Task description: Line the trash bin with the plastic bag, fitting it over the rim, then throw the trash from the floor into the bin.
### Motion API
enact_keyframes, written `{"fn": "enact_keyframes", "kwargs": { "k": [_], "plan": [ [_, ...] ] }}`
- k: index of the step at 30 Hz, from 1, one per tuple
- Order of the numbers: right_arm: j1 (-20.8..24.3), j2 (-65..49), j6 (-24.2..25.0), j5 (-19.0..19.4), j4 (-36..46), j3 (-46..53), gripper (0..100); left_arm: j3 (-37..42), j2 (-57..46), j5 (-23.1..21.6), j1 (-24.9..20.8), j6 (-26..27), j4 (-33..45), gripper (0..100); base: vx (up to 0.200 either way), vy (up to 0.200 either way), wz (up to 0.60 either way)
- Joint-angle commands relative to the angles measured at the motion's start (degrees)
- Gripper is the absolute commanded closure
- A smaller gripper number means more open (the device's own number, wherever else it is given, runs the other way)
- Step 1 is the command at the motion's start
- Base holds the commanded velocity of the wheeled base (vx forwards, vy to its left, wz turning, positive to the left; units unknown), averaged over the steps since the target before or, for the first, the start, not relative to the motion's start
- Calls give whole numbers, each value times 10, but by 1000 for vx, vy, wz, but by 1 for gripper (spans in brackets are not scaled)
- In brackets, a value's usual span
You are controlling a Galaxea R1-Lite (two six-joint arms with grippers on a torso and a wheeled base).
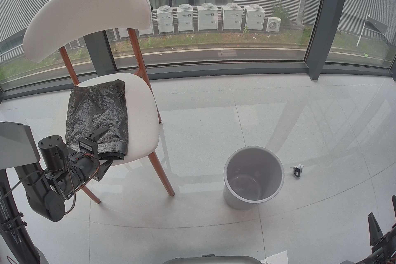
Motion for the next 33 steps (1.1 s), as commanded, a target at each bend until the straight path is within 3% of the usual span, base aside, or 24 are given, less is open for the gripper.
{"fn": "enact_keyframes", "kwargs": {
  "k": [1, 26, 33],
  "plan": [
    [0, -7, 0, 0, 1, 10, 0, -2, -14, -1, 20, -1, -2, 0, 0, 0, 0],
    [0, -7, 0, 0, 1, 10, 0, -15, -17, -7, 126, 3, -2, 0, 0, 0, 0],
    [0, -7, 0, 0, 0, 10, 0, -47, -16, -7, 128, 3, -2, 0, 0, 0, 0]
  ]
}}
